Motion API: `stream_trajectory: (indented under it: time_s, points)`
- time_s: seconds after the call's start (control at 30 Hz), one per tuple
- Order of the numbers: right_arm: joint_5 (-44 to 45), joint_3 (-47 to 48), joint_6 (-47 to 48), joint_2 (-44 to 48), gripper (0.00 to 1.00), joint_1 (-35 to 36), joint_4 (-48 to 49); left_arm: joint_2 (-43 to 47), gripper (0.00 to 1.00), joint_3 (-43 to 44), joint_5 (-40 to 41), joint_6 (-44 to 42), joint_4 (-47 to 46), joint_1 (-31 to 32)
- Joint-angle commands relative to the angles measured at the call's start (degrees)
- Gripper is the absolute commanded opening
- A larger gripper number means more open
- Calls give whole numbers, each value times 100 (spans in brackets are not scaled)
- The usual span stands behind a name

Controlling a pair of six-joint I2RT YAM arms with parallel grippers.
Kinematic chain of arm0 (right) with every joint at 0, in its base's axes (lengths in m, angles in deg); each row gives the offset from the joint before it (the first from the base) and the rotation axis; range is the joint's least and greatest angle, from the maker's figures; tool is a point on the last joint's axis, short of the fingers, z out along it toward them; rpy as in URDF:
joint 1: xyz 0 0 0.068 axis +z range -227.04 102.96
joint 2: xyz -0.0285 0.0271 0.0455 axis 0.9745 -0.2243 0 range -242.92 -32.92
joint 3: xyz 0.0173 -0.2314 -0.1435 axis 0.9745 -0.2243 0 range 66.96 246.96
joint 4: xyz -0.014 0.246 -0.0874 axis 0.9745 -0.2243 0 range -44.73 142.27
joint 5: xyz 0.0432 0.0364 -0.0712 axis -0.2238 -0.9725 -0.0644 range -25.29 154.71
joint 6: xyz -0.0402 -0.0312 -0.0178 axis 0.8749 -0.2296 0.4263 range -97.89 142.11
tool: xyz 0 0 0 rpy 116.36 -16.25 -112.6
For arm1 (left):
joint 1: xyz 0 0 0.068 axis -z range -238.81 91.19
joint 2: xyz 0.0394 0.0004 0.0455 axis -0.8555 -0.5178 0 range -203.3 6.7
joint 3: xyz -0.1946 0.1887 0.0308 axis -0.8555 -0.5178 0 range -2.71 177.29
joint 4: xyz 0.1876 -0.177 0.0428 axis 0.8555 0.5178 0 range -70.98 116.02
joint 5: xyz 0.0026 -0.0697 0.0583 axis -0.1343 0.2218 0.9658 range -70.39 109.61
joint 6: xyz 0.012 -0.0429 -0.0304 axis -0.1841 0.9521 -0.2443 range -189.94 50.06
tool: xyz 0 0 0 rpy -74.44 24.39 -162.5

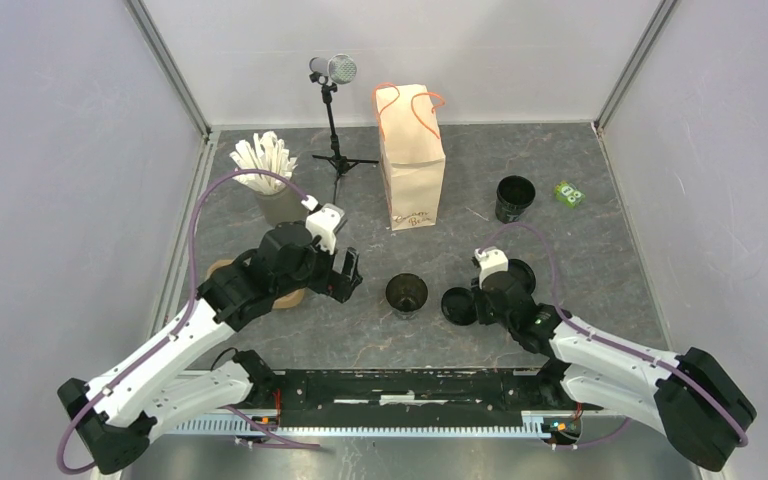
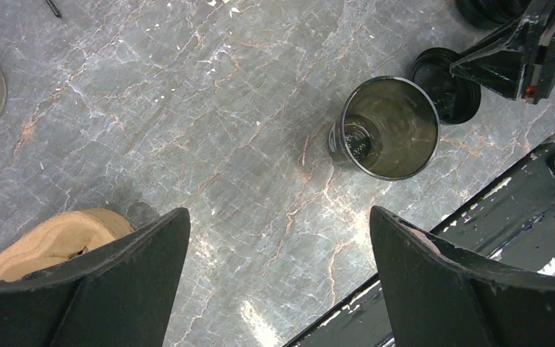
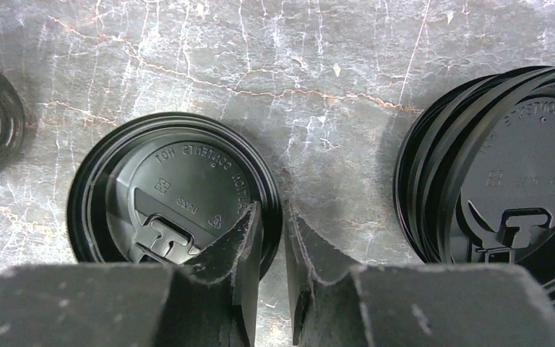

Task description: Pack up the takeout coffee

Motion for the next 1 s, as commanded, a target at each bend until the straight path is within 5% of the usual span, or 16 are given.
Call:
stream_trajectory:
  time_s: [0.0, 0.23, 0.7, 0.97]
  points:
    - [-92, -95, -98, 142, 22, -89, 429, -229, 100, 141, -63, 1, -96, -17]
    - [126, 102, -49, 559, 13, -117, 198, -413, 99, 315, -289, 325, -322, -17]
    - [269, 1517, 348, 1214, 13, -116, -601, -1952, 77, 1710, -1565, 598, -864, -16]
    - [-543, 1844, 262, 1482, 14, -117, -289, -2997, 70, 2453, -1946, 458, -768, 21]
